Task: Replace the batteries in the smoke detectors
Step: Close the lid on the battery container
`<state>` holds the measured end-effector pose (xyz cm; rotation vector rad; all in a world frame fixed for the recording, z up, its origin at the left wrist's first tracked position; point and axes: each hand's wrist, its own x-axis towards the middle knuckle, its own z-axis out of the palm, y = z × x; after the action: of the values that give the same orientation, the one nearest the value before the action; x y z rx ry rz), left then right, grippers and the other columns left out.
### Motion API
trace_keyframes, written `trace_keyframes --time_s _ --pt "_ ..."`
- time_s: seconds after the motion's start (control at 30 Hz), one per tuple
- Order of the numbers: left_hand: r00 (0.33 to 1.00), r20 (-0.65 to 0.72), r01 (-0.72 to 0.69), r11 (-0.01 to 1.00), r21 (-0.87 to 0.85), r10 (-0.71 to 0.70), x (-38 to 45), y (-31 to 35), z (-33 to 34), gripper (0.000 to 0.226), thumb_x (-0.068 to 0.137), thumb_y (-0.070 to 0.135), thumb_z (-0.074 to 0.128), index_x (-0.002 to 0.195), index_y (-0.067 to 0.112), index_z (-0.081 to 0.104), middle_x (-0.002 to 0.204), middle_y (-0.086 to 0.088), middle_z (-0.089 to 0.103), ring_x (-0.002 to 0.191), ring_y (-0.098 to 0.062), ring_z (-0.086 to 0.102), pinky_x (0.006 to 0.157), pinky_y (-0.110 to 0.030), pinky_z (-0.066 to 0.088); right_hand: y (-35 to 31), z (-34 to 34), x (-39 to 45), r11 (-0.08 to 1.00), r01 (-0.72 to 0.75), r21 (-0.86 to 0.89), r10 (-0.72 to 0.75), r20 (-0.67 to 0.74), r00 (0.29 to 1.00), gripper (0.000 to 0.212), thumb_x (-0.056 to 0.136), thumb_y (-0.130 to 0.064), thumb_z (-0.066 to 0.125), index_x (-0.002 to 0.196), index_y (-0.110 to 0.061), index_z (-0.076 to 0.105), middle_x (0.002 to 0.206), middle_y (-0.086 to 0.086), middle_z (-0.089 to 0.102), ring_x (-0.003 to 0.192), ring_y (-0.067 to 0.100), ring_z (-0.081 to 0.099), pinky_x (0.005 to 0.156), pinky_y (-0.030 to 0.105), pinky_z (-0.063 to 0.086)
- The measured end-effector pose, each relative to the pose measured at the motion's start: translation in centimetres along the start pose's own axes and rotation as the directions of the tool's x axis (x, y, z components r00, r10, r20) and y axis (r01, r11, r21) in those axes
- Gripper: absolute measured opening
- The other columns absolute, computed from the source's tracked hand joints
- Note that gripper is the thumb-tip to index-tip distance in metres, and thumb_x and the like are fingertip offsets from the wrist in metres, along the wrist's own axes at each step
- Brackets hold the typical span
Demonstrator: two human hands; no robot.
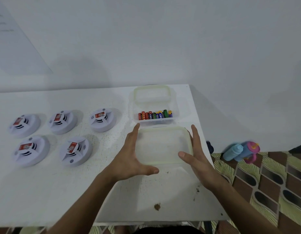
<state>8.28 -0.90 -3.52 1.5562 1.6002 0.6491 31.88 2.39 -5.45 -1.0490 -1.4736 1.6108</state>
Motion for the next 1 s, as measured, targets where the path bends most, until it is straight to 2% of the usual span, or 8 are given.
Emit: trace_keyframes --time_s 0.2,0.33,0.43,0.53,0.63,0.77,0.87,1.0 --pt "0.998 0.049 -0.046 0.995 0.086 0.042 0.3 0.1 -0.2 0.142 0.054 0.039 0.093 0.149 0.042 -0.012 0.14 0.027 0.013 0.126 0.01 0.019 0.099 -0.013 0.024 -0.5 -0.1 -1.3 0.988 -0.01 -0.153 0.017 0.046 0.999 0.11 0.07 -0.048 0.069 0.146 -0.046 -0.011 0.127 -0.062 0.005 0.116 -0.039 0.021 0.084 -0.007 0.032" --pt "0.984 0.169 -0.09 0.978 0.189 0.058 1.1 0.9 -2.3 0.146 0.051 0.045 0.093 0.147 0.047 -0.017 0.155 0.025 0.005 0.139 0.003 0.013 0.111 -0.022 0.02 -2.7 -2.4 -0.7 0.973 -0.092 -0.213 0.106 0.055 0.993 0.074 0.081 -0.052 0.056 0.143 -0.054 0.016 0.137 -0.025 0.04 0.125 -0.016 0.038 0.084 0.001 0.039" --pt "0.995 0.055 -0.094 0.965 0.244 0.082 1.4 1.0 -3.5 0.135 0.057 0.045 0.09 0.152 0.04 -0.005 0.159 0.016 0.011 0.142 -0.004 0.019 0.113 -0.029 0.025 -4.0 -4.0 -0.3 0.92 -0.134 -0.368 0.152 0.019 0.988 0.041 0.081 -0.07 0.04 0.121 -0.066 0.04 0.125 0.002 0.055 0.117 0.001 0.05 0.089 0.015 0.042" --pt "0.983 -0.179 -0.024 0.989 0.142 0.05 0.3 0.2 -2.6 0.098 0.076 0.037 0.08 0.151 0.037 0.016 0.149 0.009 0.037 0.127 -0.009 0.045 0.103 -0.032 0.043 -4.1 -4.3 -0.4 0.859 -0.106 -0.501 0.142 0.033 0.989 0.03 0.081 -0.08 0.031 0.1 -0.07 0.052 0.115 -0.011 0.062 0.101 0.001 0.057 0.085 0.022 0.045" --pt "0.977 -0.198 0.055 0.989 -0.136 -0.082 -1.6 0.3 0.4 0.068 0.088 0.042 0.064 0.147 0.033 0.032 0.143 0.013 0.046 0.119 -0.003 0.054 0.088 -0.017 0.045 -3.5 -3.3 -0.2 0.9 -0.05 -0.434 0.041 -0.031 0.999 0.042 0.077 -0.08 0.032 0.111 -0.061 0.05 0.116 -0.034 0.053 0.112 -0.009 0.05 0.09 0.017 0.038" --pt "0.981 -0.167 0.051 0.959 -0.279 -0.101 -2.8 1.1 4.1 0.09 0.077 0.075 0.049 0.152 0.039 0.015 0.156 0.022 0.023 0.14 -0.002 0.03 0.115 -0.036 0.033 -1.8 -0.6 -0.4 0.916 -0.051 -0.398 0.077 0.05 0.996 0.079 0.082 -0.079 0.031 0.152 -0.046 0.011 0.157 -0.03 0.011 0.143 -0.014 0.009 0.118 0.022 0.013" --pt "0.984 -0.163 0.023 0.958 -0.284 -0.072 -2.9 2.0 4.9 0.094 0.076 0.078 0.051 0.152 0.041 0.009 0.157 0.026 0.017 0.143 0.002 0.021 0.118 -0.039 0.028 -0.7 0.5 -0.6 0.941 -0.071 -0.332 0.086 0.03 0.996 0.079 0.089 -0.073 0.036 0.153 -0.043 0.003 0.157 -0.031 0.004 0.143 -0.012 0.008 0.122 0.029 0.011" --pt "0.999 -0.033 -0.018 0.955 -0.296 0.009 -3.5 2.9 4.3 0.092 0.07 0.038 0.081 0.12 0.073 0.013 0.119 0.058 0.03 0.118 0.028 0.034 0.087 -0.001 0.039 -2.3 0.2 -1.0 0.958 -0.018 -0.286 0.071 0.177 0.982 0.069 0.09 -0.033 0.067 0.134 -0.052 0.018 0.12 -0.062 0.033 0.114 -0.033 0.035 0.091 -0.002 0.036"
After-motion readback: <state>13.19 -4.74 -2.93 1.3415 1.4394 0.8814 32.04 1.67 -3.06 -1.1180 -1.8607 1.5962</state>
